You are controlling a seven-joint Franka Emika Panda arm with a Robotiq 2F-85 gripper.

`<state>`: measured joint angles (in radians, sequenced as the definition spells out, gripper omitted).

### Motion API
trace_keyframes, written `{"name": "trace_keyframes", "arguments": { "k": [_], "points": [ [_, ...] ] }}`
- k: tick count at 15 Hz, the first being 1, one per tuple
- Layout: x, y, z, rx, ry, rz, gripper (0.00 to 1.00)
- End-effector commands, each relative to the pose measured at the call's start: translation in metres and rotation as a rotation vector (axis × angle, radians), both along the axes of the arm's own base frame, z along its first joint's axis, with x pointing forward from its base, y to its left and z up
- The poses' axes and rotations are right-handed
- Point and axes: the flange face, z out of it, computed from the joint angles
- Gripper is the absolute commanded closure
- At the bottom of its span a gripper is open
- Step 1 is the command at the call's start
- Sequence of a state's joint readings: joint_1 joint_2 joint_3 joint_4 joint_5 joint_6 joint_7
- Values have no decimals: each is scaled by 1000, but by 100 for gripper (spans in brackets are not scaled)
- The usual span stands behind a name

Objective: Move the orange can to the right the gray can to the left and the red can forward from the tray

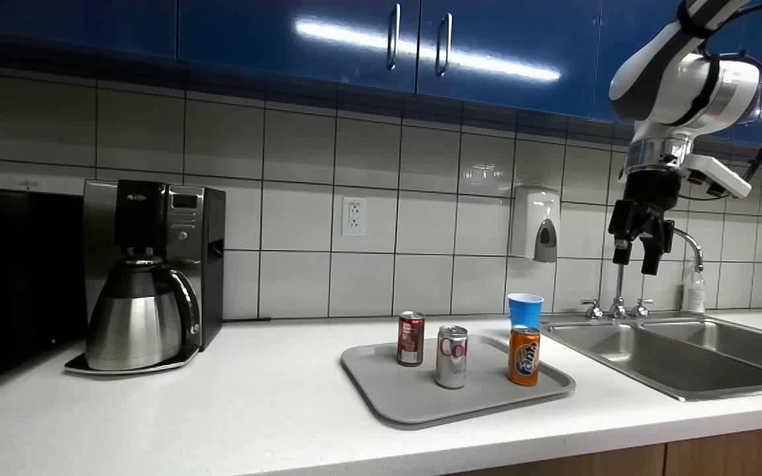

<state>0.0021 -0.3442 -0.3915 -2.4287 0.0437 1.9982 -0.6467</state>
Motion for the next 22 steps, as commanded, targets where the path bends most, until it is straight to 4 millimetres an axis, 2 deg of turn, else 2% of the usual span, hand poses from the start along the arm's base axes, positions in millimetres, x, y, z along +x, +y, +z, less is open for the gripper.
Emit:
{"name": "trace_keyframes", "arguments": {
  "k": [1, 9, 14, 22],
  "points": [
    [0, 0, 0, 0, 1, 0, 0],
    [1, 6, -6, -23, 2, 17, 0],
    [8, 25, -17, -62, -20, 47, 0],
    [38, 64, -45, -109, -46, 86, 0]
  ]
}}
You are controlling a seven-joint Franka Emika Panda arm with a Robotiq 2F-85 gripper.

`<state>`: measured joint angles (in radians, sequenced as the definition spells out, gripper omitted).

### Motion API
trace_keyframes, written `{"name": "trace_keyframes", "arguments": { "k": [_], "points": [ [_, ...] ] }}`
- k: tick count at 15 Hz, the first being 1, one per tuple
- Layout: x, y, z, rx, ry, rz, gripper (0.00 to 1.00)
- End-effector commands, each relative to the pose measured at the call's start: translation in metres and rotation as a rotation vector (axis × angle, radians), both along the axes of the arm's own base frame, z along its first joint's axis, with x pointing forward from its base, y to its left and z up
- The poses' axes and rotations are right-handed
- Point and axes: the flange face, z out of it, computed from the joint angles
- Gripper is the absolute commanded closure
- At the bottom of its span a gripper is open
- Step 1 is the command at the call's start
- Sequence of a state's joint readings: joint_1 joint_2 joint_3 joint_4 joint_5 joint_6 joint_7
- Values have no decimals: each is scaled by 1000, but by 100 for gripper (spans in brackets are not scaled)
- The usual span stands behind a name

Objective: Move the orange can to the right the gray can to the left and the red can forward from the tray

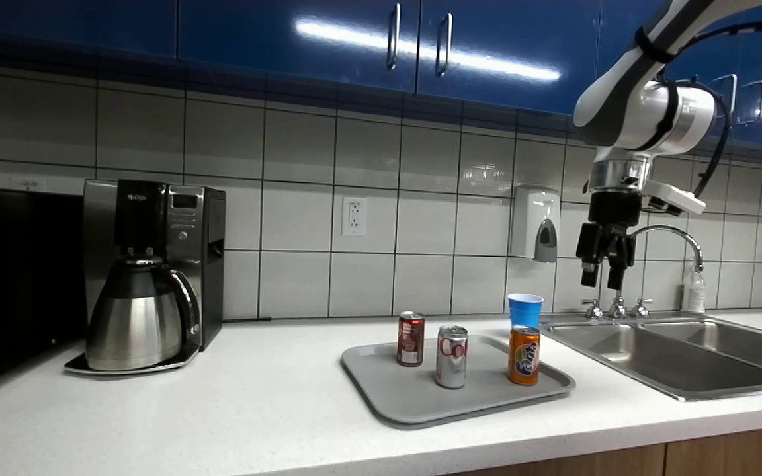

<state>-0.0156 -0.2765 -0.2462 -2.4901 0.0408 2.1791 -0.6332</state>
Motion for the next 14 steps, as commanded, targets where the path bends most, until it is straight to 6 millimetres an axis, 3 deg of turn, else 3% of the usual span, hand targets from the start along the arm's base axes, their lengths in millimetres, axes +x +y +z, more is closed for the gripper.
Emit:
{"name": "trace_keyframes", "arguments": {
  "k": [1, 10, 14],
  "points": [
    [17, 19, -15, -26, -8, -4, 0],
    [63, 68, -68, -90, -23, -27, 0],
    [78, 79, -87, -122, -40, -49, 0]
  ]
}}
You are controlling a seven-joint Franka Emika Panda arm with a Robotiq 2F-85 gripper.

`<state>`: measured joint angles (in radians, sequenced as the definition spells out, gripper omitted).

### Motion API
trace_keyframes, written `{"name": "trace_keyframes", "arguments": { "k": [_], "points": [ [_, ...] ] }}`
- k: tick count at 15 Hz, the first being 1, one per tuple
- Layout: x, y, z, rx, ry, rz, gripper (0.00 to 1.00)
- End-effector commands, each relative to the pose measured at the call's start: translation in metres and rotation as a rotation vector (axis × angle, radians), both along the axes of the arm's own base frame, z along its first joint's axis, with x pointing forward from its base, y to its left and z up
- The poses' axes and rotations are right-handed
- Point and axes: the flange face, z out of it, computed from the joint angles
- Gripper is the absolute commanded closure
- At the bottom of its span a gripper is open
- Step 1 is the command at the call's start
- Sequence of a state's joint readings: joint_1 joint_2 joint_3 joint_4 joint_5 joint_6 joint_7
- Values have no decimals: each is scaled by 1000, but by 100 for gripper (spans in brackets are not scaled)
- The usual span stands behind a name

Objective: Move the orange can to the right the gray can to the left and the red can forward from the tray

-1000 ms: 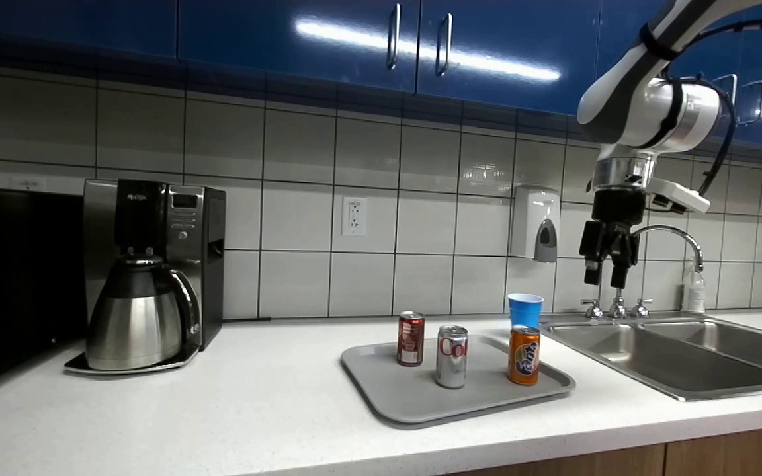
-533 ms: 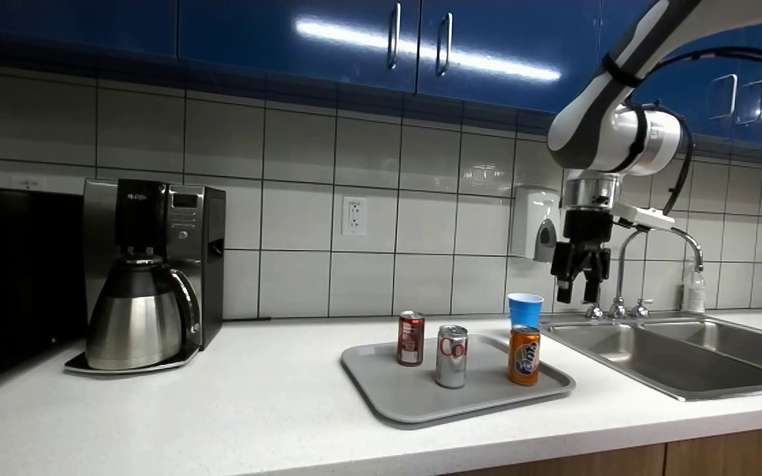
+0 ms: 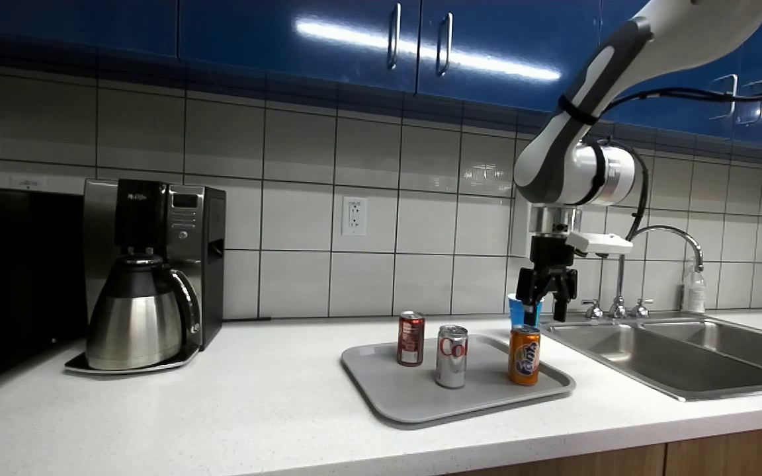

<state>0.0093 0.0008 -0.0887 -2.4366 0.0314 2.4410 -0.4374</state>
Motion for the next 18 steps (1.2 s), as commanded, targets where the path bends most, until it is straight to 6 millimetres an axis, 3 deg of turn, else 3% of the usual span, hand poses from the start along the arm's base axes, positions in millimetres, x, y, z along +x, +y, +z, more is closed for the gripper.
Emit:
{"name": "trace_keyframes", "arguments": {
  "k": [1, 7, 18],
  "points": [
    [20, 9, -12, -43, -31, -27, 0],
    [32, 14, -30, -87, -59, -30, 0],
    [36, 16, -50, -72, -35, -31, 0]
  ]
}}
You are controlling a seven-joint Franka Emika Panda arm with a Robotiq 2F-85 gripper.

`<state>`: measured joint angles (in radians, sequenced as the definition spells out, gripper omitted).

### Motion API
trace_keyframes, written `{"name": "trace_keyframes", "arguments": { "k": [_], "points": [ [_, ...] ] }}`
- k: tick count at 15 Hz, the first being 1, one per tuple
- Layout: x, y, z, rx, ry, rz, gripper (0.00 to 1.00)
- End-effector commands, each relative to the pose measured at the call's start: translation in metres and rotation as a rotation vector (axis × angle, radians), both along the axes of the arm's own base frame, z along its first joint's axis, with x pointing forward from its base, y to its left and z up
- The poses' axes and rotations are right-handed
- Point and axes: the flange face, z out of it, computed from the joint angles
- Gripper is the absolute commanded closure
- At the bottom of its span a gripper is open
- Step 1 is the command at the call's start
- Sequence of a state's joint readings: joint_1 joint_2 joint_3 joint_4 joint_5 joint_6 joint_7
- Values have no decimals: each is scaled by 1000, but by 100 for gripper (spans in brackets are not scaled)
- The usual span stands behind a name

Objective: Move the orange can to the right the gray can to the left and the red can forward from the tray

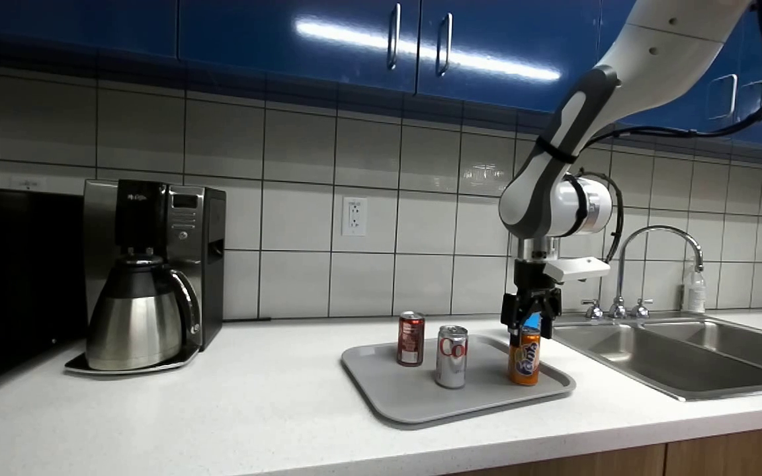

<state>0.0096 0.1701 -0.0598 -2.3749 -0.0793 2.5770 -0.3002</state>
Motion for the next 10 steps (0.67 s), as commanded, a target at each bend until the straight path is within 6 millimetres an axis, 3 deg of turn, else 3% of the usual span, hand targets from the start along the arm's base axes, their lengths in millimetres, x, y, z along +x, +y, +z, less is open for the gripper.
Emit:
{"name": "trace_keyframes", "arguments": {
  "k": [1, 10],
  "points": [
    [8, 3, -3, 3, -9, -13, 0],
    [14, 11, -13, 8, 7, -3, 0]
  ]
}}
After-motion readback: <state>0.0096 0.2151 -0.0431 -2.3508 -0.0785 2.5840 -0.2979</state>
